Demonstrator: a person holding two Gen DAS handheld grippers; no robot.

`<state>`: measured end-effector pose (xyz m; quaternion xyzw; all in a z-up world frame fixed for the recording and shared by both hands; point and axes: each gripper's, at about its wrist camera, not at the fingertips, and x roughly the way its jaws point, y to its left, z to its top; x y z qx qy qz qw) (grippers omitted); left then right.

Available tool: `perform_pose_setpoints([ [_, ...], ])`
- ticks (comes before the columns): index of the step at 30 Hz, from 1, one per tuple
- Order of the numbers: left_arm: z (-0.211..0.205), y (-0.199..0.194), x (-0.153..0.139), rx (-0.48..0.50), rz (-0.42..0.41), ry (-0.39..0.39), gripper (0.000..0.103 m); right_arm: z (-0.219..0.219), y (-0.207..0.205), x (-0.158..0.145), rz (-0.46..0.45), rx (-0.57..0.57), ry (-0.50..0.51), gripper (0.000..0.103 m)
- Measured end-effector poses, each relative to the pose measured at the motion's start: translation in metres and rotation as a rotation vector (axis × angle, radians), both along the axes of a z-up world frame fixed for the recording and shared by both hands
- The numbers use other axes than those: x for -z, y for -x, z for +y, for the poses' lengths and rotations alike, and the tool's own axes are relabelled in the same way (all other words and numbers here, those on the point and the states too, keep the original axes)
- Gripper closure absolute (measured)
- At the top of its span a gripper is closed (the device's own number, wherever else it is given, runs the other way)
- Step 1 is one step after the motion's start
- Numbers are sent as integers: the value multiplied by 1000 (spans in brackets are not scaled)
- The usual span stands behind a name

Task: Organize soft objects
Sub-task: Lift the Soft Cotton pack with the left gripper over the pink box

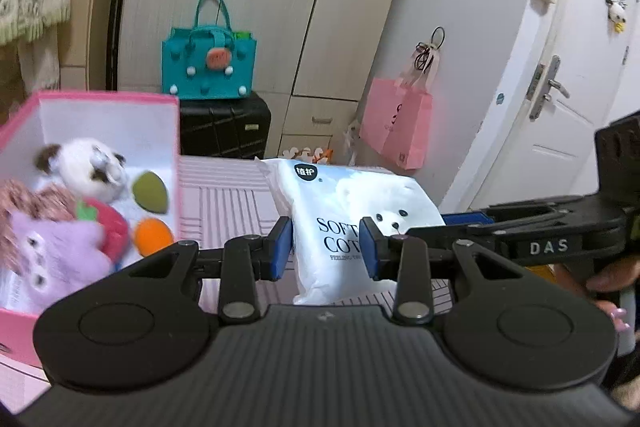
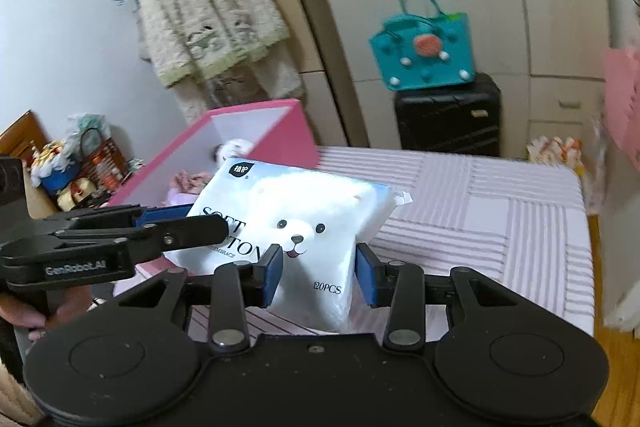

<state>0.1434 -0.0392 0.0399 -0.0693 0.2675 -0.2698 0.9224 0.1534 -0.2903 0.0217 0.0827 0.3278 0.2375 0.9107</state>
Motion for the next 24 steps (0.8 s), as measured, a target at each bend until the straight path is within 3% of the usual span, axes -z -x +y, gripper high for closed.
perform_pose_setpoints([
  [11, 77, 24, -56, -105, -95, -36, 67, 72, 5, -46, -133, -205, 66, 53],
  [18, 102, 14, -66, -276, -132, -104, 67, 120, -17, -63, -194, -285, 111, 49],
  [24, 131, -1, -61, -341, -86, -62, 67, 148, -42, -64, -182, -336, 117, 47],
])
